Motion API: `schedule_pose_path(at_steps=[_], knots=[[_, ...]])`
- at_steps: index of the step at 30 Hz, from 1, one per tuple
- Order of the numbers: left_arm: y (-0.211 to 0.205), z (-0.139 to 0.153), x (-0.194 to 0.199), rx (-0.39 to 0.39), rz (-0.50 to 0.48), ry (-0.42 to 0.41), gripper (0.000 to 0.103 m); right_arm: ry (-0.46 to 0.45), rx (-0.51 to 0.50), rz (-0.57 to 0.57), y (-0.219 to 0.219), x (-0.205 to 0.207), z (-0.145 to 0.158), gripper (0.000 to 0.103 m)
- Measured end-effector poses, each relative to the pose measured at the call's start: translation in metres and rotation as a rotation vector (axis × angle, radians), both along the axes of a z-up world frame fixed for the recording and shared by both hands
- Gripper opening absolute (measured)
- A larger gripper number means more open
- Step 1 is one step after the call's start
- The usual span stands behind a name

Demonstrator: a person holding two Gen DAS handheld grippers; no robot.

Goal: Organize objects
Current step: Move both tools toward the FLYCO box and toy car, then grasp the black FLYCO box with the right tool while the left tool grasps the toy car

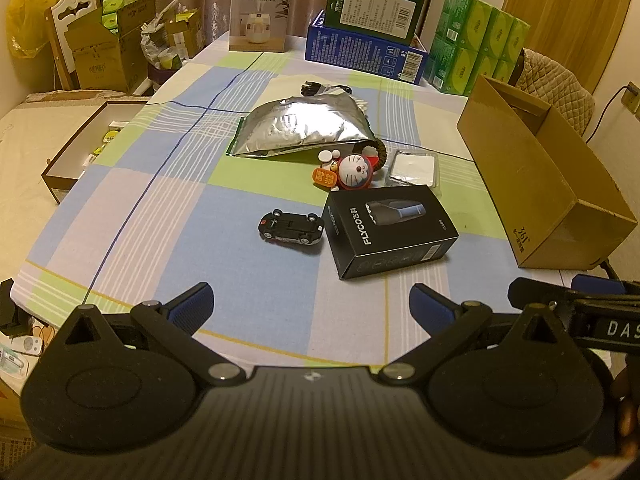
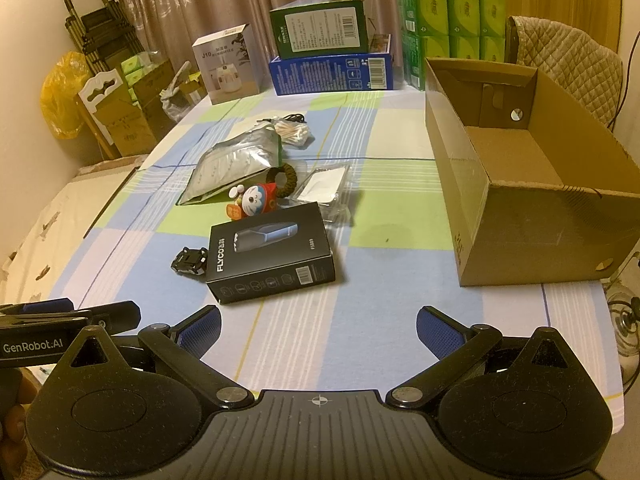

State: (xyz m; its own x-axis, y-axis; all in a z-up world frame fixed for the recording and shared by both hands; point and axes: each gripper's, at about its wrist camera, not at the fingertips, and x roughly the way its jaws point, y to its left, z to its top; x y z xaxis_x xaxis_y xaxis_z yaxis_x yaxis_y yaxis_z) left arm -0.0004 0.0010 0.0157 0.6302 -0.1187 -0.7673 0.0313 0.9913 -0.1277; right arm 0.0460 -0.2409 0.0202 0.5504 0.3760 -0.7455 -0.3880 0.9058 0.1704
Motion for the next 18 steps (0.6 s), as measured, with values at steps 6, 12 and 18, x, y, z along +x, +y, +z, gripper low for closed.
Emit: schedule_pose_path(at_steps=[6, 12, 18], knots=[[0.009, -0.001, 0.000, -0.036, -0.010, 0.002, 0.102, 0.059, 0.035, 0.026, -0.004, 0.008, 0.006, 0.101], [0.027, -0.001, 0.004, -0.038, 0.169, 0.000, 0.102, -0.061, -0.044, 0.210, 0.008, 0.024, 0.026, 0.101], [0.042, 0.000, 0.015, 0.047, 0.102, 0.001, 0.102, -0.141, -0.154, 0.545, 0.035, 0.049, 0.031, 0.101]])
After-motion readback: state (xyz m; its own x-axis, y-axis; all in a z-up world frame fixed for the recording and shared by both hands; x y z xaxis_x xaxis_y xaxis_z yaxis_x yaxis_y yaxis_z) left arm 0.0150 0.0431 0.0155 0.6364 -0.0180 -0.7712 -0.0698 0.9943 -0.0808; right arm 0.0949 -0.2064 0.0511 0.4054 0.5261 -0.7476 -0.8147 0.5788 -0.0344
